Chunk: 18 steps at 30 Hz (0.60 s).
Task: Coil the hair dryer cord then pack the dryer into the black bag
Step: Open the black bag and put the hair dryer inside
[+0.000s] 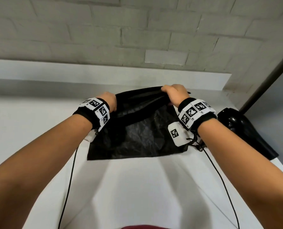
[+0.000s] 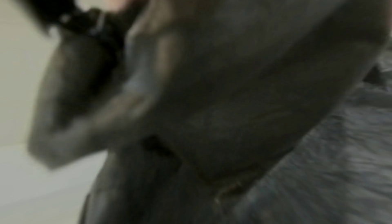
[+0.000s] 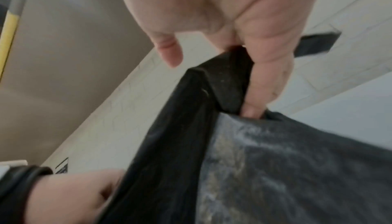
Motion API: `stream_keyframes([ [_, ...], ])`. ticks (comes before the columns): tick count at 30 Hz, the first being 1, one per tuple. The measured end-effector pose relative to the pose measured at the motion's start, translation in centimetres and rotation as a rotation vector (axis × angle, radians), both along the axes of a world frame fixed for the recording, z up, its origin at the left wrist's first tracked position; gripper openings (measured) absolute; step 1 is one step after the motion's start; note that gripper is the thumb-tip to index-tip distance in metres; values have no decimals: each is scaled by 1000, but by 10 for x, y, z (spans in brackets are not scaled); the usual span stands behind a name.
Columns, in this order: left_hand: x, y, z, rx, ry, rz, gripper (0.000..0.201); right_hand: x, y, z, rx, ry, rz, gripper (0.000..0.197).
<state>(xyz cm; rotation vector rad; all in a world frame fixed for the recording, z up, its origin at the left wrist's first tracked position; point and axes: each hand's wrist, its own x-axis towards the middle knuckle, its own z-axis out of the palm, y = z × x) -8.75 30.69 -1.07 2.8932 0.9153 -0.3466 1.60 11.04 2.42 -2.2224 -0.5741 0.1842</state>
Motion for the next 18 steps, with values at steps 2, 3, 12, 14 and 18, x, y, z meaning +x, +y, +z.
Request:
stream_keyframes([
  [2, -4, 2, 2, -29, -125, 65, 29, -4, -3, 6, 77, -10, -30, 38],
  [3, -4, 0, 5, -7, -228, 104, 32, -6, -4, 9, 45, -61, -14, 37],
  [12, -10, -52, 34, 180, -412, -36, 55, 13, -25, 11, -221, -428, -142, 39],
  [14, -10, -67, 27, 233, -384, -144, 45, 18, -31, 14, -101, -375, -183, 37],
  [18, -6, -89, 3, 198, -279, -262, 48, 25, -43, 16, 122, -260, -281, 30],
])
